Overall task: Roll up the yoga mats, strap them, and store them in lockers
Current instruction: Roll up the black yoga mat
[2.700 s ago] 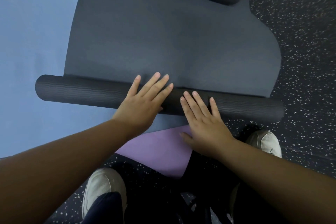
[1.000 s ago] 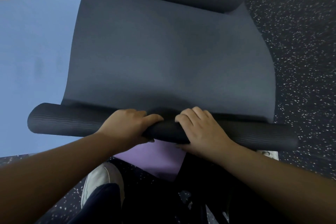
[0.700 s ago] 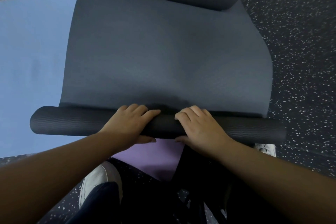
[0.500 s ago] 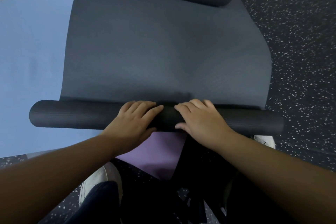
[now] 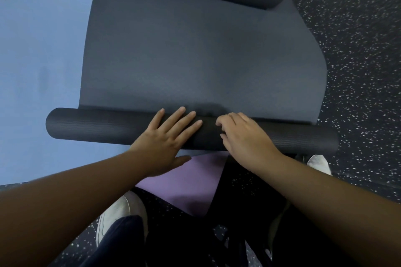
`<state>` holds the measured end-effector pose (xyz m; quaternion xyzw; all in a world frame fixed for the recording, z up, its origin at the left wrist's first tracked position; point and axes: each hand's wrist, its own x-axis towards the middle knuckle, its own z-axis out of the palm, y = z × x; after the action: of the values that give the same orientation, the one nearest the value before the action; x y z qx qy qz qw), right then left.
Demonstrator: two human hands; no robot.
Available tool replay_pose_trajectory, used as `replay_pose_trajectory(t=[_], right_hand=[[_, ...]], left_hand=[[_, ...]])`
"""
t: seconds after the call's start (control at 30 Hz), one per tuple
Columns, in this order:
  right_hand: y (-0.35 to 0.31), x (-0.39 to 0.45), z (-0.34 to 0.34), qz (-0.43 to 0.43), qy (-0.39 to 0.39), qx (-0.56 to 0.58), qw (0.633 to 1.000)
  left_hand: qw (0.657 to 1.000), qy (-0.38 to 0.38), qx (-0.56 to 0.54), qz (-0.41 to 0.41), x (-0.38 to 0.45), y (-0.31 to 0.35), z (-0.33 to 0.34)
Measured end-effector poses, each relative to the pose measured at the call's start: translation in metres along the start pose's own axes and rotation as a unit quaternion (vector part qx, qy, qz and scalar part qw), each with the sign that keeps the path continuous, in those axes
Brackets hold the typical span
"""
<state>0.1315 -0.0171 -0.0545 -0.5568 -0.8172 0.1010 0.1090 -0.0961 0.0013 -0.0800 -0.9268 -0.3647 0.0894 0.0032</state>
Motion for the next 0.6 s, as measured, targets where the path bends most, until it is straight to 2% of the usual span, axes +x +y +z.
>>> replay_pose_trajectory(t=[0.1,0.17,0.27,0.37,0.47,0.6], right_hand=[[0.002,-0.002,0.000,-0.020,0.007,0.036,0.999],[-0.001,-0.002,-0.003,0.000,-0.006,0.066,0.998],[-0.008,0.002,-0.012,0.073,-0.049,0.139,0.986],[-0.014,0.008,-0.017,0.172,-0.075,0.255,0.949],[-0.021,0.012,-0.018,0.198,-0.074,0.286,0.935],[-0.028,0.010,-0.012,0.213,-0.074,0.310,0.924]], left_hand=[[1.000,0.008,-0.013,-0.015,0.010,-0.006,-0.003],[1.000,0.012,-0.010,-0.013,0.014,-0.010,-0.004],[1.000,0.011,-0.008,-0.010,0.023,-0.017,-0.006],[0.999,0.004,-0.022,-0.024,0.030,-0.020,-0.007],[0.998,0.002,-0.039,-0.040,0.030,-0.018,-0.008],[0.998,0.050,-0.023,0.022,0.030,-0.015,-0.009]])
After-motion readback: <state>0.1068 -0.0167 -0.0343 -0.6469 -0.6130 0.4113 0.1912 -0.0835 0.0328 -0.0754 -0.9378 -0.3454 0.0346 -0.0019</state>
